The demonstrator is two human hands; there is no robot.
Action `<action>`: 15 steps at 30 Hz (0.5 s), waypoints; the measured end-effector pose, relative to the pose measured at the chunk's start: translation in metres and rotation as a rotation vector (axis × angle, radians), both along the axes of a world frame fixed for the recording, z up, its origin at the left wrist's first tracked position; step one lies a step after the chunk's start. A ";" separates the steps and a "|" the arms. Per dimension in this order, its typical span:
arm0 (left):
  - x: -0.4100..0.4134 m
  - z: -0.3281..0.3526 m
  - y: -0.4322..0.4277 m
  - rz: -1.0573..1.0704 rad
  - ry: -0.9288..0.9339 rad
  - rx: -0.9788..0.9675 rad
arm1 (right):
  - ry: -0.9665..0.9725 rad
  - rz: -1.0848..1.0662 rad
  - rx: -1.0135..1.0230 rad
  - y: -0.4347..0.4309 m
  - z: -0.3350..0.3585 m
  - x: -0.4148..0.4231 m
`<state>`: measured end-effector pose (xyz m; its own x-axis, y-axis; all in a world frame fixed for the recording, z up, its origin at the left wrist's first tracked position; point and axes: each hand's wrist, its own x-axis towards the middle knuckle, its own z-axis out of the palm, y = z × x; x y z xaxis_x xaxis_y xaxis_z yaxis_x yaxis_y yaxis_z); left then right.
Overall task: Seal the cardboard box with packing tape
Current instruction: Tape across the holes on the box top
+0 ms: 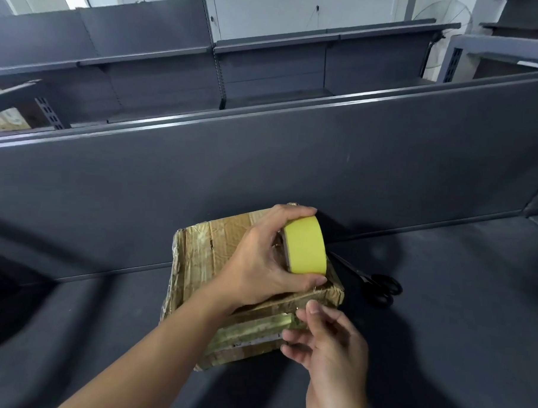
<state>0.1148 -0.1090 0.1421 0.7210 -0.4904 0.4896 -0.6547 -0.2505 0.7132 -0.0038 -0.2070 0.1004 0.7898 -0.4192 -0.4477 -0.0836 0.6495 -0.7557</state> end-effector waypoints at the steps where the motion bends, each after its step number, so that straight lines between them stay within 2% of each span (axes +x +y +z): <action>1: 0.000 -0.001 0.000 0.003 0.001 0.005 | 0.006 -0.008 -0.068 0.000 -0.004 0.003; 5: 0.001 -0.002 0.000 0.027 -0.016 0.021 | 0.074 -0.030 -0.326 -0.008 -0.030 0.013; 8: 0.003 -0.004 0.000 0.052 -0.022 0.032 | 0.020 -0.034 -0.773 -0.023 -0.050 0.012; 12: 0.005 -0.007 0.000 0.062 -0.018 0.039 | -0.394 0.007 -1.274 -0.062 -0.046 0.016; 15: 0.007 -0.007 0.001 0.059 -0.012 0.037 | -0.589 0.243 -1.417 -0.094 -0.024 0.043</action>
<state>0.1218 -0.1085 0.1346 0.7434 -0.4650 0.4807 -0.6463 -0.3146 0.6952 0.0394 -0.3005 0.0761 0.8148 -0.0568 0.5770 0.4415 -0.5842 -0.6810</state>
